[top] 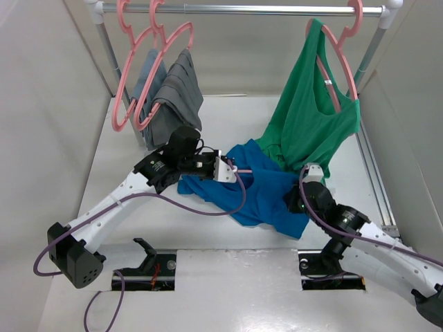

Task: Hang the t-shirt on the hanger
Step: Place tshirt on hanger

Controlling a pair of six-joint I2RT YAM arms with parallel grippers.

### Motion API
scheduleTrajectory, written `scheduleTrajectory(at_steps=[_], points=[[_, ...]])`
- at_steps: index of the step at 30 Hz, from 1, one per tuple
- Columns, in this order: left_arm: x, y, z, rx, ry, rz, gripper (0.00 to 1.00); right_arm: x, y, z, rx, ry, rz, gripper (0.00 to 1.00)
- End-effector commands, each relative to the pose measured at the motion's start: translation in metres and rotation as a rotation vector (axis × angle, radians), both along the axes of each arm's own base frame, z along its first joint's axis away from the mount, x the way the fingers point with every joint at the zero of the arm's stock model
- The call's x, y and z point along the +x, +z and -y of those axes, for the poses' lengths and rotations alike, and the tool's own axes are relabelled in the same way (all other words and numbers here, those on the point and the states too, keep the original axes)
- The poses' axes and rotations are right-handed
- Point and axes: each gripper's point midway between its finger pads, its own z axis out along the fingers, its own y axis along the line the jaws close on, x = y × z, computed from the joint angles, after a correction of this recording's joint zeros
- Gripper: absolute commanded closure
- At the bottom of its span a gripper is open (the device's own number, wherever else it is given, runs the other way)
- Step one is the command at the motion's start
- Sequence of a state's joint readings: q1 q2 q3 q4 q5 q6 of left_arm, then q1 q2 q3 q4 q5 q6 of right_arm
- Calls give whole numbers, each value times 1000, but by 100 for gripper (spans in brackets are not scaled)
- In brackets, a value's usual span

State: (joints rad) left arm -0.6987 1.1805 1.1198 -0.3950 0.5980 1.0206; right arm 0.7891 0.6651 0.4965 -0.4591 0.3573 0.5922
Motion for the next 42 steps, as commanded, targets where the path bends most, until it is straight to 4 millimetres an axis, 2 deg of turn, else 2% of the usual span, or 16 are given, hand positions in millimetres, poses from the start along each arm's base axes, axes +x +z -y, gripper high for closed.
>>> scheduleTrajectory(at_steps=[1, 3, 4, 6, 8, 16, 20, 27, 31, 32, 33, 34, 35, 39, 40, 42], points=[[-8, 8, -4, -7, -39, 40, 100, 7, 32, 12, 23, -74, 65, 100], [-12, -5, -9, 47, -83, 68, 100, 5, 46, 24, -6, -102, 83, 100], [-15, -11, -13, 75, -97, 59, 100, 4, 67, 27, 22, -111, 115, 100], [-18, -25, -19, 121, -109, 56, 100, -3, 73, 37, -6, -112, 108, 100], [-18, -29, -23, 145, -111, 60, 100, -9, 83, 38, -6, -81, 116, 100], [-18, -36, -27, 185, -132, 75, 100, -19, 76, 49, -77, -77, 51, 100], [-12, -19, -19, 127, -103, 83, 100, -19, 68, 47, -99, -68, 23, 100], [-40, -30, -27, 173, -232, 53, 100, -14, 71, 53, -105, -107, 15, 100], [-44, -23, -26, 156, -251, 59, 100, -16, 66, 57, -126, -117, -6, 100], [-42, -20, -23, 135, -222, 41, 100, -16, 62, 59, -136, -121, -25, 89], [-40, -15, -21, 122, -213, 45, 100, -18, 60, 61, -147, -120, -36, 73], [-39, -10, -21, 109, -205, 52, 100, -20, 56, 60, -157, -112, -54, 53], [-38, -9, -20, 100, -199, 53, 100, -20, 60, 58, -155, -98, -48, 25], [-37, -7, -18, 94, -198, 62, 100, -11, 85, 34, -182, 99, 42, 0], [-38, -8, -19, 100, -204, 62, 100, -7, 94, 17, -191, 217, 95, 0], [-39, -8, -18, 93, -213, 58, 100, -2, 113, 1, -182, 304, 147, 0]])
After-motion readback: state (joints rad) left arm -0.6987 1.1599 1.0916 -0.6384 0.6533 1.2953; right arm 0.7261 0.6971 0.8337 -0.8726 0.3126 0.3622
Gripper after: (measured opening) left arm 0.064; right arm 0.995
